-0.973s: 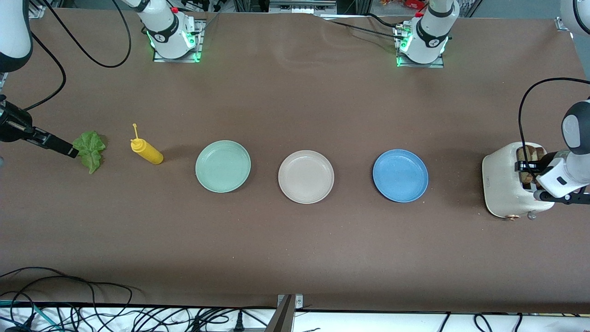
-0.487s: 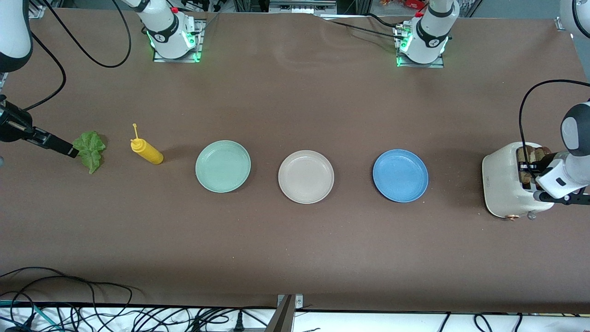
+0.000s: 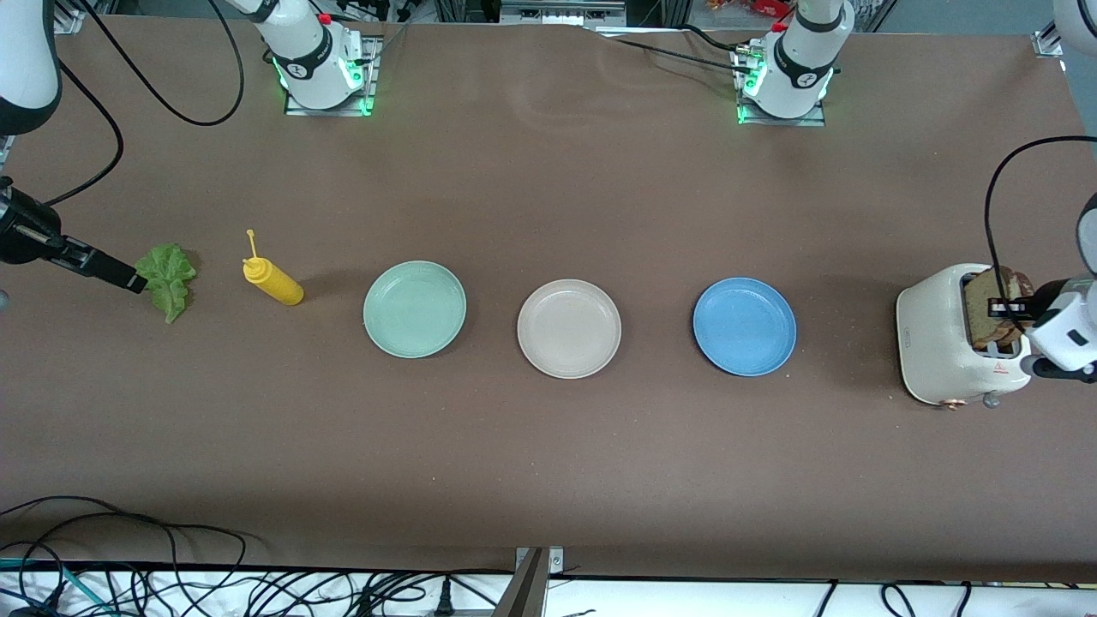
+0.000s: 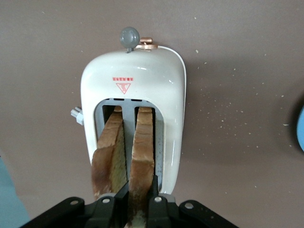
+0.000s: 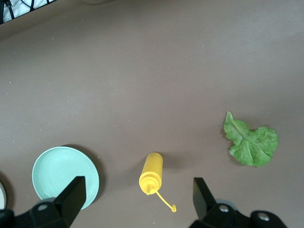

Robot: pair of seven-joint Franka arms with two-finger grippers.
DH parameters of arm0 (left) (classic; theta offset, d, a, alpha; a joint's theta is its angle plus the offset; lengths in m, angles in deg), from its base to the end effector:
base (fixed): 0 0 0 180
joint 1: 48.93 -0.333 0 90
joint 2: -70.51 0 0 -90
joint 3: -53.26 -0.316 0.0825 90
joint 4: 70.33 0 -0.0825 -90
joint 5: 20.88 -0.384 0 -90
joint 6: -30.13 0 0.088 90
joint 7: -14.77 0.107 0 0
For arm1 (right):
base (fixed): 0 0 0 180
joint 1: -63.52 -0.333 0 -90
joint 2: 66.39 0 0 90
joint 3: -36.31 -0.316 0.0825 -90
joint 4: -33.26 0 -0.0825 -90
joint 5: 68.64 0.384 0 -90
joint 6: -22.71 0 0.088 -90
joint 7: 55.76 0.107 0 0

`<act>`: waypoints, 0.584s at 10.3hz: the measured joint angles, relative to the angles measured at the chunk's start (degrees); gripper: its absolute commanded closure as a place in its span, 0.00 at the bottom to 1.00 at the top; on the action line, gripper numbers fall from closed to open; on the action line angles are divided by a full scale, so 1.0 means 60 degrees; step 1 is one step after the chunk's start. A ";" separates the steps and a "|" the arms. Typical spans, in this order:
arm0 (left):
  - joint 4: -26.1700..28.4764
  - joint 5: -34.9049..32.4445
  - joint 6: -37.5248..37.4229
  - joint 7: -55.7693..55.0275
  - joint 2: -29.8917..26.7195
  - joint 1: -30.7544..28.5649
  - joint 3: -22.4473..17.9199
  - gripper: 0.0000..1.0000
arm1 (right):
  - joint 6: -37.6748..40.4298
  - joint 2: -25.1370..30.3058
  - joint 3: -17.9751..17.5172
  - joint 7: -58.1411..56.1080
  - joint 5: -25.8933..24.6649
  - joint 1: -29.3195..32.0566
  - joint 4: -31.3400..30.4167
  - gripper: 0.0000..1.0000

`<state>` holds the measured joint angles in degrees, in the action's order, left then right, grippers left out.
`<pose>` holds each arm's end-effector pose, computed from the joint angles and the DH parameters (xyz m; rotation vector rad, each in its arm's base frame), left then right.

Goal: Make sandwich on beige plate with both arms
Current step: 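Grasp one bread slice with the left gripper and lift it out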

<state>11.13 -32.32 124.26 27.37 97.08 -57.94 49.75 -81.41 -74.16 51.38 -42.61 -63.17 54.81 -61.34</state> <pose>0.6475 0.1574 0.4162 -2.9447 0.0637 0.4220 0.6056 -0.0512 0.5318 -3.0318 0.5505 -0.0492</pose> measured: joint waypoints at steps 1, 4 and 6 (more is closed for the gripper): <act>-0.0381 0.0000 -0.0335 0.0000 -0.0003 0.0086 0.0023 1.00 | 0.0000 0.0000 0.0000 0.0000 0.0000 0.0000 -0.0001 0.00; -0.1044 0.0078 -0.0936 -0.0011 -0.0004 0.0799 0.0142 1.00 | 0.0001 -0.0001 0.0002 0.0000 0.0000 0.0000 -0.0005 0.00; -0.1112 0.0940 -0.1065 -0.0153 0.0001 0.1469 0.0172 1.00 | 0.0002 -0.0001 0.0002 0.0000 0.0001 -0.0002 -0.0007 0.00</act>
<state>4.46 -26.68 117.87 26.46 97.08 -49.13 50.79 -81.40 -74.17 51.39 -42.61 -63.16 54.80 -61.38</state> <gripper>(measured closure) 0.894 0.000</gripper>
